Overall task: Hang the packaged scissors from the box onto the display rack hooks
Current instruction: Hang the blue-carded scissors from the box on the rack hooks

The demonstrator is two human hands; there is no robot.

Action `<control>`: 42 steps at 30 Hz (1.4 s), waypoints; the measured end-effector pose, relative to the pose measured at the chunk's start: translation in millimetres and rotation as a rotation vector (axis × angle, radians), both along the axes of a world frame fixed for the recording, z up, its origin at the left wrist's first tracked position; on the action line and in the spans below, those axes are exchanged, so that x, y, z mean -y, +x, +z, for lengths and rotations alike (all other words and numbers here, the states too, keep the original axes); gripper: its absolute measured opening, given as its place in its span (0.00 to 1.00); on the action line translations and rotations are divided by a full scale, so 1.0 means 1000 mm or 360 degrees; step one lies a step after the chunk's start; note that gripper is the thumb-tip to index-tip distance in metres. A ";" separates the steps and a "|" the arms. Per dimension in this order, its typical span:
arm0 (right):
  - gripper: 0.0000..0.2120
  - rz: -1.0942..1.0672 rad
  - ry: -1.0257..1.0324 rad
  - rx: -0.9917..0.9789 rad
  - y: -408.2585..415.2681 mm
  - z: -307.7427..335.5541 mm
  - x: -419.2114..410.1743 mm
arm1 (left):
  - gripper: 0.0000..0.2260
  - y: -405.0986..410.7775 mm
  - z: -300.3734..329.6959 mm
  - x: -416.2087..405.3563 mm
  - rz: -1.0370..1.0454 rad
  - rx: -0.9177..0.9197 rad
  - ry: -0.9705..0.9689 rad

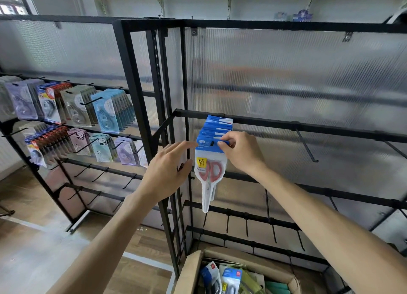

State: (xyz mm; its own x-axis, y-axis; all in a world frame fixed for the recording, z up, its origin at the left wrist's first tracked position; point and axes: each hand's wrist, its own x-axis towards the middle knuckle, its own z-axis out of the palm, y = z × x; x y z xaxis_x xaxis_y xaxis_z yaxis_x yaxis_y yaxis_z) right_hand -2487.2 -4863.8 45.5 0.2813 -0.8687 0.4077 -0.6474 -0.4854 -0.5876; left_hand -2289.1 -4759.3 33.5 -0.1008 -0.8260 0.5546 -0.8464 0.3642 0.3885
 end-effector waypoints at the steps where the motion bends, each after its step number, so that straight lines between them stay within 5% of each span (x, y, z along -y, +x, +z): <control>1: 0.05 -0.0007 -0.0015 -0.0003 -0.001 0.001 -0.002 | 0.18 0.000 -0.002 -0.001 -0.0009 0.0021 0.0002; 12: 0.26 0.0010 0.0267 -0.0454 -0.060 -0.078 -0.077 | 0.19 0.016 -0.082 -0.032 0.0002 0.0201 0.0325; 27: 0.27 -0.0026 0.0749 -0.0650 -0.097 -0.194 -0.125 | 0.19 -0.047 -0.203 -0.060 -0.0246 0.0137 0.0916; 42: 0.24 -0.0019 0.1337 -0.0835 -0.144 -0.349 -0.174 | 0.25 -0.095 -0.361 -0.121 -0.0099 0.0097 0.1694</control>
State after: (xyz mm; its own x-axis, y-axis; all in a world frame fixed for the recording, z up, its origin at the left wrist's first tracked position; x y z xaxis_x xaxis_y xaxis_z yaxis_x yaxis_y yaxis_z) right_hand -2630.8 -4690.3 -303.5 0.2396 -0.8224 -0.5161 -0.9262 -0.0341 -0.3756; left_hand -2384.2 -4638.6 -327.0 -0.1629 -0.8746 -0.4567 -0.8669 -0.0941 0.4896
